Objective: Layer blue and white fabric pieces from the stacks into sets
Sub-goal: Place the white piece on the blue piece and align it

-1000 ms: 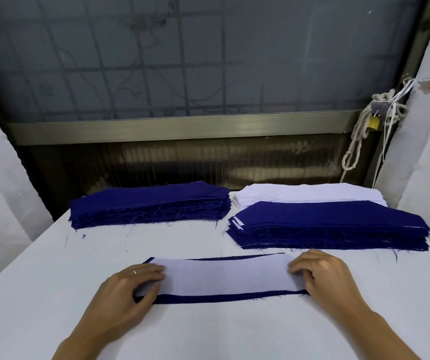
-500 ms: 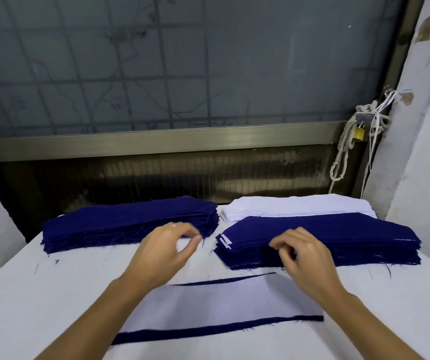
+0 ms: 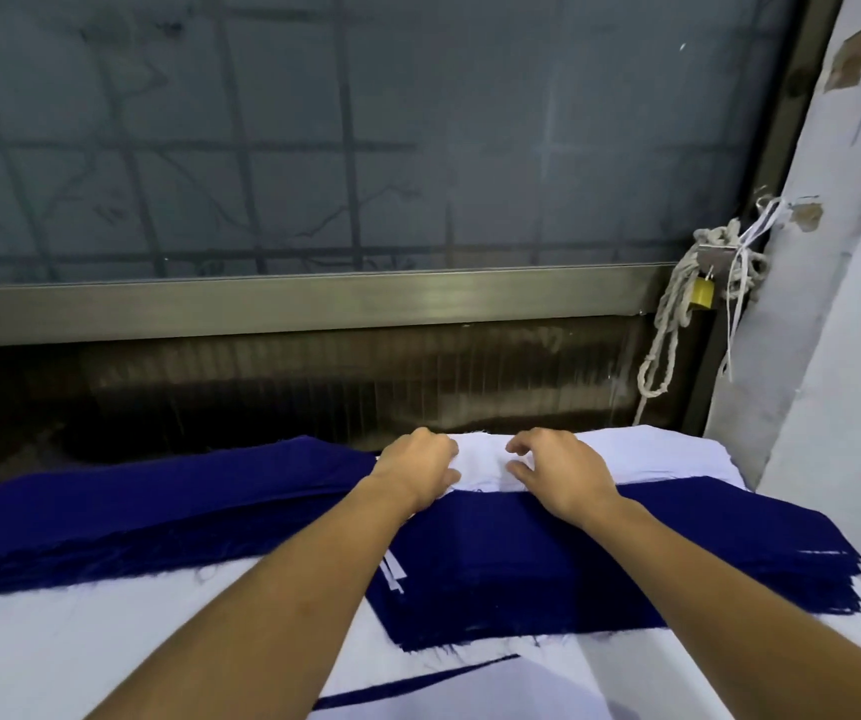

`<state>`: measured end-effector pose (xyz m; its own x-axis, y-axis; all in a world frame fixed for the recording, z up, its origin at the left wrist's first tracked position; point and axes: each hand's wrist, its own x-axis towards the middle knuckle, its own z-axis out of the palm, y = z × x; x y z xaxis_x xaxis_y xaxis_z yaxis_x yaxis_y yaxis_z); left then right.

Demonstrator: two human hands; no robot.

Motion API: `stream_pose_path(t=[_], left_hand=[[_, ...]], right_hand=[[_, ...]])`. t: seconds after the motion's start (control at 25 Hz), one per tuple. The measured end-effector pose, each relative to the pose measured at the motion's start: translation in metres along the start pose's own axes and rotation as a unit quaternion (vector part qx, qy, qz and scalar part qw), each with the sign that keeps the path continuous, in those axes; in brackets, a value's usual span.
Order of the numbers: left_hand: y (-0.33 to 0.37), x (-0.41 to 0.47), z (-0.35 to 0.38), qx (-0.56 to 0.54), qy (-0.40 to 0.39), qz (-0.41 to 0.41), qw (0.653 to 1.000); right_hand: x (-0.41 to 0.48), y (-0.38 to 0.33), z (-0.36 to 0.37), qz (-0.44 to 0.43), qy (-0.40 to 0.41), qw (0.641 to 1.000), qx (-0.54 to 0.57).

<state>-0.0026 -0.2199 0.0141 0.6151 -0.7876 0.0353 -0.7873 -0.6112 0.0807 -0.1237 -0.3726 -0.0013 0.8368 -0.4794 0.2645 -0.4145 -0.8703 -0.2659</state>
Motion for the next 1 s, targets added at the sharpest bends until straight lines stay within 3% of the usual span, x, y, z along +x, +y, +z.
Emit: stream_pose_path(t=[0.12, 0.32, 0.44, 0.64, 0.84, 1.0], left_hand=[[-0.004, 0.012, 0.005, 0.045, 0.011, 0.043, 0.998], [-0.012, 0.008, 0.002, 0.025, -0.010, 0.102, 0.994], [-0.009, 0.007, 0.001, -0.020, 0.047, 0.088, 0.995], [0.003, 0.008, -0.005, -0.107, 0.109, 0.014, 0.988], [0.002, 0.000, -0.020, -0.126, 0.142, 0.012, 0.982], [-0.011, -0.012, -0.041, -0.116, 0.214, 0.006, 0.970]], right_hand=[[0.012, 0.007, 0.010, -0.002, -0.019, 1.000, -0.009], [0.013, 0.009, 0.015, -0.036, -0.018, 0.998, -0.049], [0.012, 0.006, 0.013, -0.047, -0.015, 0.997, -0.064], [0.011, -0.003, 0.007, -0.060, 0.073, 0.993, -0.065], [0.007, -0.003, -0.003, -0.042, 0.105, 0.990, -0.084], [0.003, 0.012, -0.012, 0.006, 0.140, 0.980, -0.144]])
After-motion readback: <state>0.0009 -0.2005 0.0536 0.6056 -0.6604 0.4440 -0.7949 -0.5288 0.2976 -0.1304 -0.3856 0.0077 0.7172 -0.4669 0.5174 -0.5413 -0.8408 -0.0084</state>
